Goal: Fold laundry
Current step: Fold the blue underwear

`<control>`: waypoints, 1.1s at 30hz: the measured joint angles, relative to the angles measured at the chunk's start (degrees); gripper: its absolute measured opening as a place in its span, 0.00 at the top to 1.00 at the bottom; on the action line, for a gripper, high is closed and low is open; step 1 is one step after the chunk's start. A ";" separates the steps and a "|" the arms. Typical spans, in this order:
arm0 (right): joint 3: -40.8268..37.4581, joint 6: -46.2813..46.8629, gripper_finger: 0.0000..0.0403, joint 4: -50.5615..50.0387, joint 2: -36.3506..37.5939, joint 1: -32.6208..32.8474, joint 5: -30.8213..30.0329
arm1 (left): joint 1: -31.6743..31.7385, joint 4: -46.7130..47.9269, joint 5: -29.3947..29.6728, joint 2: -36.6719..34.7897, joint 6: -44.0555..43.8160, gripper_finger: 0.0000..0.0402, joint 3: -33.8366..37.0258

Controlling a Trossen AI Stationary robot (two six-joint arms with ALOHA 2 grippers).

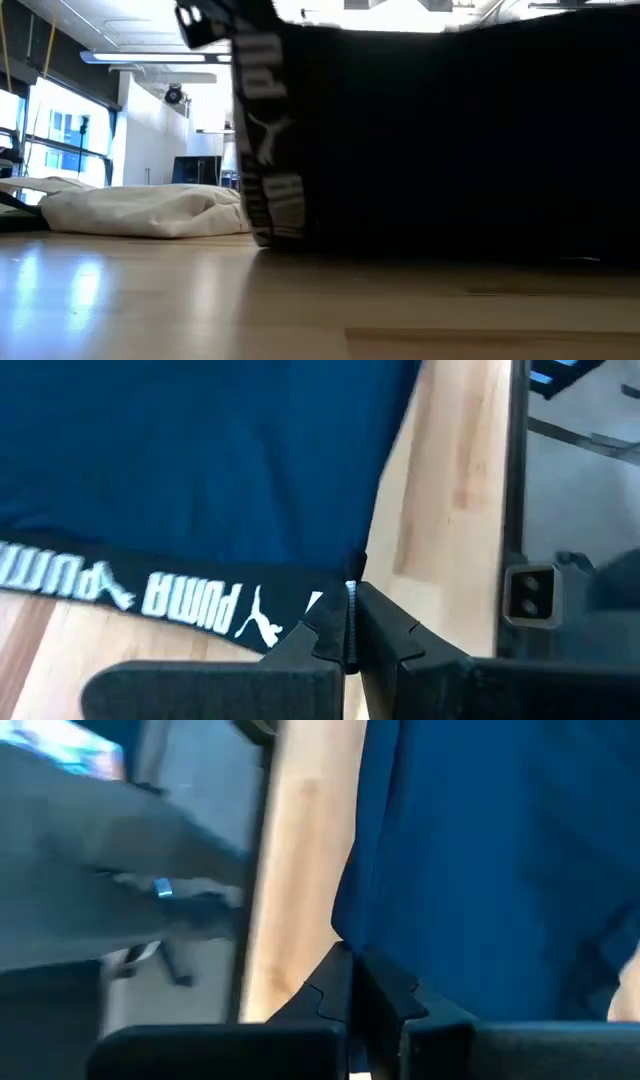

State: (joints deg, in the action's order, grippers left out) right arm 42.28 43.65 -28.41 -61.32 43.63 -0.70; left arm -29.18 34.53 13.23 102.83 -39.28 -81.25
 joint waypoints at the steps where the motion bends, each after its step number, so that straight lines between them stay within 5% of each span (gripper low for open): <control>1: 0.00 -1.28 1.00 1.00 0.33 -1.35 2.09 | 0.04 1.37 -0.65 -1.01 -0.64 1.00 0.00; 11: 0.04 -15.75 1.00 -6.29 3.71 -25.16 2.66 | 10.07 7.22 1.46 -13.60 -4.21 1.00 12.84; 20: 1.42 -25.69 1.00 -11.78 3.47 -45.49 3.83 | 26.46 -11.01 -6.63 -20.81 11.70 1.00 27.71; 23: 5.05 -25.71 1.00 -18.10 3.52 -49.71 7.52 | 31.03 -16.41 -12.41 -20.41 16.55 1.00 29.57; 29: 9.51 -21.54 1.00 -23.57 3.58 -53.70 26.38 | 36.59 -17.77 -19.15 -19.70 25.62 1.00 29.90; 31: 9.45 -22.20 1.00 -23.82 3.38 -54.35 25.44 | 38.08 -17.70 -19.19 -19.70 27.34 1.00 29.88; 33: 9.44 -23.71 1.00 -24.77 2.26 -55.29 17.93 | 39.61 -17.72 -19.17 -19.59 29.05 1.00 29.90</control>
State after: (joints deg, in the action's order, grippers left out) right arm 51.72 19.94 -53.17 -59.06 -11.66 17.23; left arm 10.43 16.81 -5.93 83.25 -10.23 -51.35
